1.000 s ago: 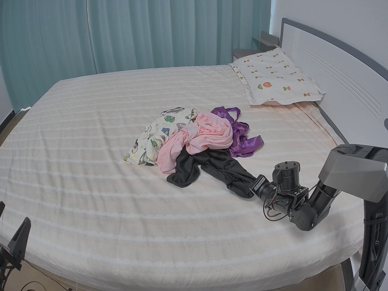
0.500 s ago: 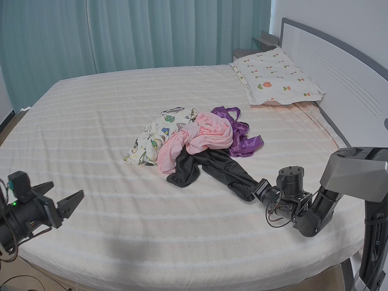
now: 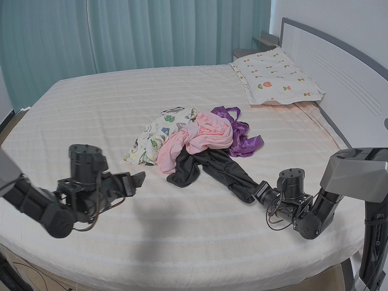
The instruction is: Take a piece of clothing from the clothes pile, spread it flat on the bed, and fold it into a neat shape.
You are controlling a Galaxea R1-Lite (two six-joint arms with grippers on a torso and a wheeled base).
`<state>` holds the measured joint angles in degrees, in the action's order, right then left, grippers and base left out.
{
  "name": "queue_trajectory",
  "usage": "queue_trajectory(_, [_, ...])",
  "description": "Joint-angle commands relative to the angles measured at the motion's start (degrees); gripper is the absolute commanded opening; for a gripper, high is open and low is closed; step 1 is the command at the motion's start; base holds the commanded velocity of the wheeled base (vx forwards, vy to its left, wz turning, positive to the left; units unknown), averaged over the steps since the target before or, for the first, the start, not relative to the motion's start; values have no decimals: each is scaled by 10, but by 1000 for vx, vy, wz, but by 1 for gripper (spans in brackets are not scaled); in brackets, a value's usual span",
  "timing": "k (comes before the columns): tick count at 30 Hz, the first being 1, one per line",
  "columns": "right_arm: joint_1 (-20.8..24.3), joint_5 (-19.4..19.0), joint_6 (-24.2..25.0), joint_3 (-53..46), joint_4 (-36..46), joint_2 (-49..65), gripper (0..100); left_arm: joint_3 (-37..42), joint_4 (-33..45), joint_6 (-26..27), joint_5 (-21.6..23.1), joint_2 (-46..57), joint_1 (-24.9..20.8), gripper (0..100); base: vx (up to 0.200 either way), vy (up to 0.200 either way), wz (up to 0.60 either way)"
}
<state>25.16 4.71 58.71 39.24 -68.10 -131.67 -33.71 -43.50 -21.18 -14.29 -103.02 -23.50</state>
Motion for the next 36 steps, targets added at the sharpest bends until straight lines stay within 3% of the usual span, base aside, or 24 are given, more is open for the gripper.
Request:
queue_trajectory(1, [2,1,-3,-6,-3,1,0,-166,-70,-56,-87,-235,-54,100,0,0,0])
queue_trajectory(4, [2,2,-3,-6,-4,1,0,-208,-115,-57,-103,-291,-64,100,0,0,0])
queue_trajectory(16, [5,3,-11,-4,-4,-7,0,-310,-104,-47,-103,-377,-70,100,0,0,0])
queue_trajectory(25, [8,3,-14,-4,-5,-7,0,-420,-39,-47,-103,-426,-70,100,0,0,0])
queue_trajectory(36, [9,4,-20,0,-5,-12,0,-490,-4,-48,-103,-468,-71,100,0,0,0])
